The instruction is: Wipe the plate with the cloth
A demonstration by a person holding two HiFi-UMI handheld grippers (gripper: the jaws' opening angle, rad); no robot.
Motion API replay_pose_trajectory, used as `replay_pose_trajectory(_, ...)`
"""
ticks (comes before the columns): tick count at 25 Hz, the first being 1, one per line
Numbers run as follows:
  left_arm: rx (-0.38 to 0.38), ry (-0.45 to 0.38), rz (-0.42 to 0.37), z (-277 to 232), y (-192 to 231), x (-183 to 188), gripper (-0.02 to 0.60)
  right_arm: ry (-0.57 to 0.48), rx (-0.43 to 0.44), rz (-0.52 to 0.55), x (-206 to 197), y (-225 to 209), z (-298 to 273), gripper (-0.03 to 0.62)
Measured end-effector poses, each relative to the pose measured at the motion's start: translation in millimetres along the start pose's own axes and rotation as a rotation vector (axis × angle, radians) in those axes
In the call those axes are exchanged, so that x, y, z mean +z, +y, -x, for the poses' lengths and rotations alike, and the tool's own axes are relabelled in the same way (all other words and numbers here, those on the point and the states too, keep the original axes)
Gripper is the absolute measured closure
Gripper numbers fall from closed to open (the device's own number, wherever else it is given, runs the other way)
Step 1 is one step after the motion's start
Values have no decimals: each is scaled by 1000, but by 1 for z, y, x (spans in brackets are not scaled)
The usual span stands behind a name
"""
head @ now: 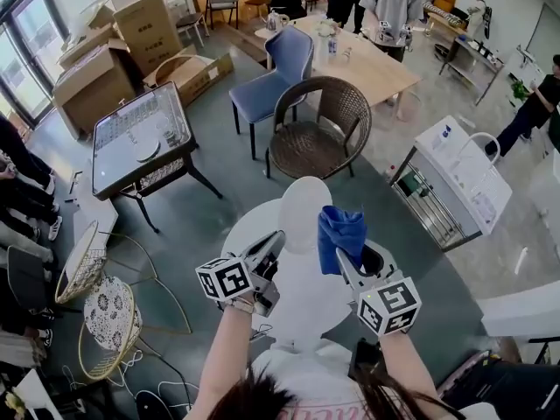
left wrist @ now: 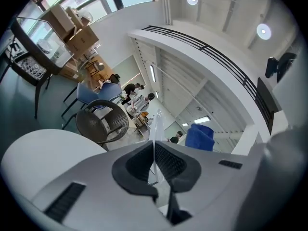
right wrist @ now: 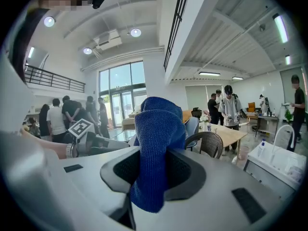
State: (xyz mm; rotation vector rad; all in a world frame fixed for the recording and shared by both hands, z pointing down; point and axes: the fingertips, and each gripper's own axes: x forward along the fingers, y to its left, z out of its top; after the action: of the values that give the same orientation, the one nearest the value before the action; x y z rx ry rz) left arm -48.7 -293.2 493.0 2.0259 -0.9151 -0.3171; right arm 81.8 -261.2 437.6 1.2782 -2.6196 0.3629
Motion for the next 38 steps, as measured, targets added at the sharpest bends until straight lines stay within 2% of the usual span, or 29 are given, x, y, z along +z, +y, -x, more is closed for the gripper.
replay_pose_trajectory(10, -72, -30, -136, 7, -53, 25, 566, -72, 4, 53, 33, 12, 18, 461)
replay_pose_trajectory(15, -80, -33, -162, 10, -66, 27, 566, -88, 68, 145, 46, 34, 27, 461)
replay_pose_trajectory(18, -74, 0, -174, 11, -68, 23, 566, -53, 115, 245, 41, 52, 22, 461)
replay_pose_trajectory(21, -61, 67, -200, 15, -71, 18, 566, 19, 132, 306, 30, 65, 11, 461)
replay_pose_trajectory(25, -73, 166, -235, 17, -79, 9, 566, 98, 140, 295, 10, 73, 0, 461)
replay_pose_trajectory(30, -85, 252, -269, 22, -81, 0, 566, 162, 140, 275, -10, 81, -9, 461)
replay_pose_trajectory(38, -115, 266, -281, 31, -83, -1, 563, 166, 105, 285, 2, 62, -20, 461)
